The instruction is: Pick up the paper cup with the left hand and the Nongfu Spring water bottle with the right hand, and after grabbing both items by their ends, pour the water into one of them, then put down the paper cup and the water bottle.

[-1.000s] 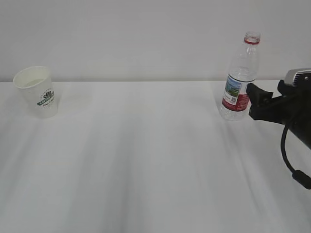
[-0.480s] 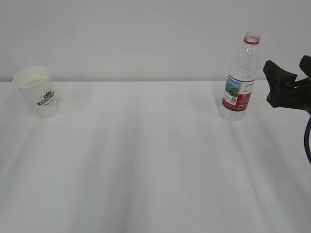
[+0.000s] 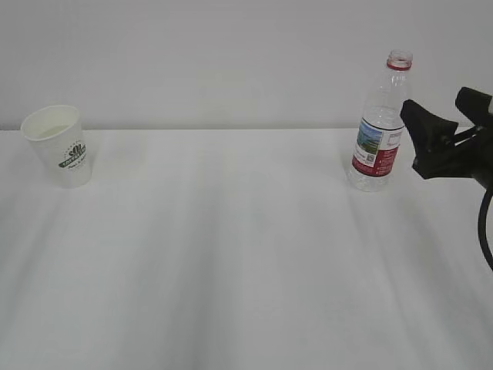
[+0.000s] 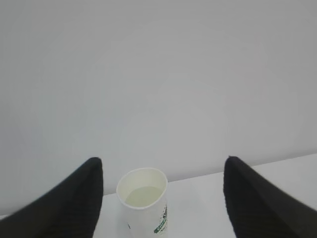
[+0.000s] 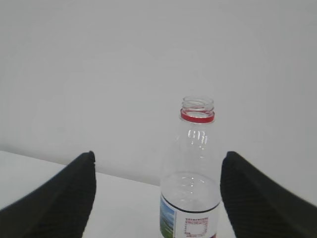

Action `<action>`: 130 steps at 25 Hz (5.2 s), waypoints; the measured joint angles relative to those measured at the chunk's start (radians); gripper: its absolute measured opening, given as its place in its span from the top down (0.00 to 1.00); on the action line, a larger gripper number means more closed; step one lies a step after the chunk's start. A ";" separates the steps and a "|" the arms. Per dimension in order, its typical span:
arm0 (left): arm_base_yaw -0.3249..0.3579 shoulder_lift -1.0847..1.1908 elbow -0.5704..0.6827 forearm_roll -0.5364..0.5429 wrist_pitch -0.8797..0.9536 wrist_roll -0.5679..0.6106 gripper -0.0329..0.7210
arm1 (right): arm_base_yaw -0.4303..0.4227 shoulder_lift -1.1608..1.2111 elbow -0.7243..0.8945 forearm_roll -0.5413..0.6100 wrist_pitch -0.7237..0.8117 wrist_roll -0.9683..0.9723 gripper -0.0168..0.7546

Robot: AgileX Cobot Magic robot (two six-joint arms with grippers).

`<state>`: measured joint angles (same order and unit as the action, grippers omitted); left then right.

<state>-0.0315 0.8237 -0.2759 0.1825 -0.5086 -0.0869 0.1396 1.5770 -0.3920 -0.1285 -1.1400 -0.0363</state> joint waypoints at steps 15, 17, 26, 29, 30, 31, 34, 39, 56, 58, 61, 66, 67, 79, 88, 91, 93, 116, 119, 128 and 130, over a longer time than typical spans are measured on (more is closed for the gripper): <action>0.000 -0.049 0.000 -0.037 0.083 -0.018 0.23 | 0.000 -0.020 0.000 0.051 0.018 -0.008 0.21; 0.000 -0.070 0.000 -0.038 0.108 -0.018 0.23 | 0.000 -0.051 0.000 0.065 0.041 -0.041 0.21; 0.000 -0.115 0.000 -0.041 0.160 -0.019 0.23 | 0.000 -0.254 0.002 0.114 0.192 -0.062 0.22; 0.000 -0.119 0.000 -0.042 0.161 -0.019 0.23 | 0.000 -0.313 0.005 0.118 0.246 -0.062 0.22; 0.000 -0.124 0.000 -0.042 0.162 -0.019 0.23 | 0.000 -0.333 0.005 0.118 0.268 -0.062 0.22; 0.000 -0.134 0.000 -0.043 0.165 -0.019 0.23 | 0.000 -0.353 0.005 0.118 0.296 -0.062 0.22; 0.000 -0.178 -0.023 -0.044 0.258 -0.020 0.23 | 0.000 -0.410 0.006 0.120 0.374 -0.062 0.22; 0.000 -0.257 -0.116 -0.051 0.454 -0.020 0.23 | 0.000 -0.504 0.008 0.120 0.475 -0.066 0.22; 0.000 -0.463 -0.273 -0.100 0.915 -0.021 0.26 | 0.000 -0.859 0.010 0.120 0.838 -0.066 0.22; 0.000 -0.478 -0.291 -0.100 0.960 -0.021 0.26 | 0.000 -0.906 0.011 0.120 0.883 -0.066 0.22; 0.000 -0.490 -0.305 -0.100 1.002 -0.021 0.26 | 0.000 -0.965 0.011 0.120 0.946 -0.066 0.22; 0.000 -0.495 -0.312 -0.100 1.076 -0.021 0.27 | 0.000 -1.055 0.012 0.120 1.050 -0.066 0.22; 0.000 -0.495 -0.312 -0.100 1.089 -0.021 0.27 | 0.000 -1.069 0.012 0.120 1.068 -0.066 0.22; 0.000 -0.532 -0.346 -0.105 1.214 -0.021 0.28 | 0.000 -1.243 0.012 0.120 1.309 -0.066 0.22; 0.000 -0.537 -0.434 -0.105 1.360 -0.021 0.28 | 0.000 -1.342 -0.038 0.120 1.593 -0.067 0.22; 0.000 -0.537 -0.447 -0.105 1.409 -0.015 0.29 | 0.000 -1.353 -0.081 0.120 1.706 -0.067 0.22; 0.000 -0.537 -0.452 -0.105 1.443 -0.004 0.29 | 0.000 -1.353 -0.111 0.120 1.771 -0.067 0.22; 0.000 -0.538 -0.408 -0.109 1.737 0.008 0.33 | 0.000 -1.401 -0.219 -0.028 2.346 0.080 0.22; 0.000 -0.539 -0.356 -0.113 1.737 0.008 0.33 | 0.000 -1.445 -0.190 -0.035 2.370 0.098 0.22; 0.000 -0.705 -0.291 -0.126 1.735 0.008 0.36 | 0.000 -1.593 -0.150 -0.031 2.394 0.142 0.22; 0.000 -0.764 -0.291 -0.130 1.731 0.008 0.36 | 0.000 -1.593 -0.150 -0.031 2.394 0.144 0.22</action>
<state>-0.0315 0.0594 -0.5666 0.0522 1.2227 -0.0790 0.1396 -0.0163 -0.5417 -0.1594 1.2538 0.1078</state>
